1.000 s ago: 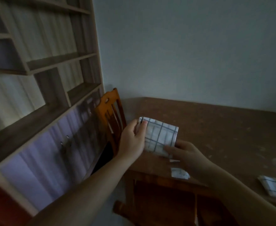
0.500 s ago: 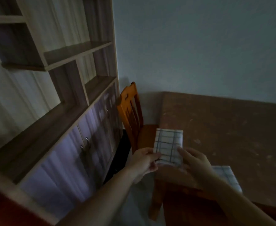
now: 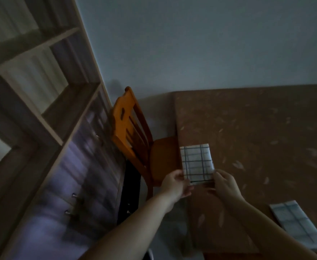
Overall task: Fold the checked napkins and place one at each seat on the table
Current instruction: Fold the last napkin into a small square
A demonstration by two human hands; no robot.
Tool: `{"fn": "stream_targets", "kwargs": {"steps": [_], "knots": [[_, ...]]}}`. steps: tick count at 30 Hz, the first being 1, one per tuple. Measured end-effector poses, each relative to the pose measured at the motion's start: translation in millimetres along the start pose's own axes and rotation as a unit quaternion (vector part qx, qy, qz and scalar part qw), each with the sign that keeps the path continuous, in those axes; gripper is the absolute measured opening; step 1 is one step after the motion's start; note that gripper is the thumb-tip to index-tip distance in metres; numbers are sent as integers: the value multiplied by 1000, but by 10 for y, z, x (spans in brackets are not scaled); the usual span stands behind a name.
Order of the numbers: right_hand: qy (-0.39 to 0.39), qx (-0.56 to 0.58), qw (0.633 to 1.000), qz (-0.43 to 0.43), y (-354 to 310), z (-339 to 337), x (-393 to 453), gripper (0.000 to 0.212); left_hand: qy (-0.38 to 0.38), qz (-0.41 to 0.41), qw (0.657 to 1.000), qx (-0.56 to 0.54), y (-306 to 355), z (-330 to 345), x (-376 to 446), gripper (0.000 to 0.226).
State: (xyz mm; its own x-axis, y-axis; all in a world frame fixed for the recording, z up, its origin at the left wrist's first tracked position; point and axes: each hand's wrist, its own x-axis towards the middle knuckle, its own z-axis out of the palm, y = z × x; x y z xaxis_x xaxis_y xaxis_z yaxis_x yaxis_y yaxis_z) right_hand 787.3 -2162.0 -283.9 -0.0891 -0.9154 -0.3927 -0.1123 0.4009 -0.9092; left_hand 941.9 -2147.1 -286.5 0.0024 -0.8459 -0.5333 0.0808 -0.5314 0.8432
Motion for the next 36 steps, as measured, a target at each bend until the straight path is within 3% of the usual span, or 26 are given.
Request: {"fn": "stream_targets", "kwargs": {"steps": [6, 9, 16, 24, 28, 32, 34, 36], "knots": [[129, -117, 985, -1, 26, 346, 999, 15, 2, 3, 1000, 6, 137, -169, 1172, 17], [178, -145, 973, 14, -2, 439, 1447, 11, 6, 7, 1000, 24, 223, -212, 1690, 28], [228, -161, 959, 50, -62, 519, 2280, 5, 3, 56, 978, 202, 366, -162, 2630, 15], [212, -167, 962, 42, -111, 474, 2759, 4, -7, 122, 909, 397, 456, -20, 3081, 31], [204, -160, 965, 48, -125, 470, 2724, 8, -13, 148, 912, 383, 499, -48, 2984, 54], [198, -356, 911, -59, -3, 304, 2546, 22, 43, 150, 917, 368, 413, -199, 2836, 71], [150, -425, 881, -144, 102, 228, 2507, 37, 70, 180, 904, 381, 340, -223, 2827, 68], [85, -481, 855, -171, 209, 179, 2564, 54, 77, 208, 893, 391, 274, -185, 2841, 64]]}}
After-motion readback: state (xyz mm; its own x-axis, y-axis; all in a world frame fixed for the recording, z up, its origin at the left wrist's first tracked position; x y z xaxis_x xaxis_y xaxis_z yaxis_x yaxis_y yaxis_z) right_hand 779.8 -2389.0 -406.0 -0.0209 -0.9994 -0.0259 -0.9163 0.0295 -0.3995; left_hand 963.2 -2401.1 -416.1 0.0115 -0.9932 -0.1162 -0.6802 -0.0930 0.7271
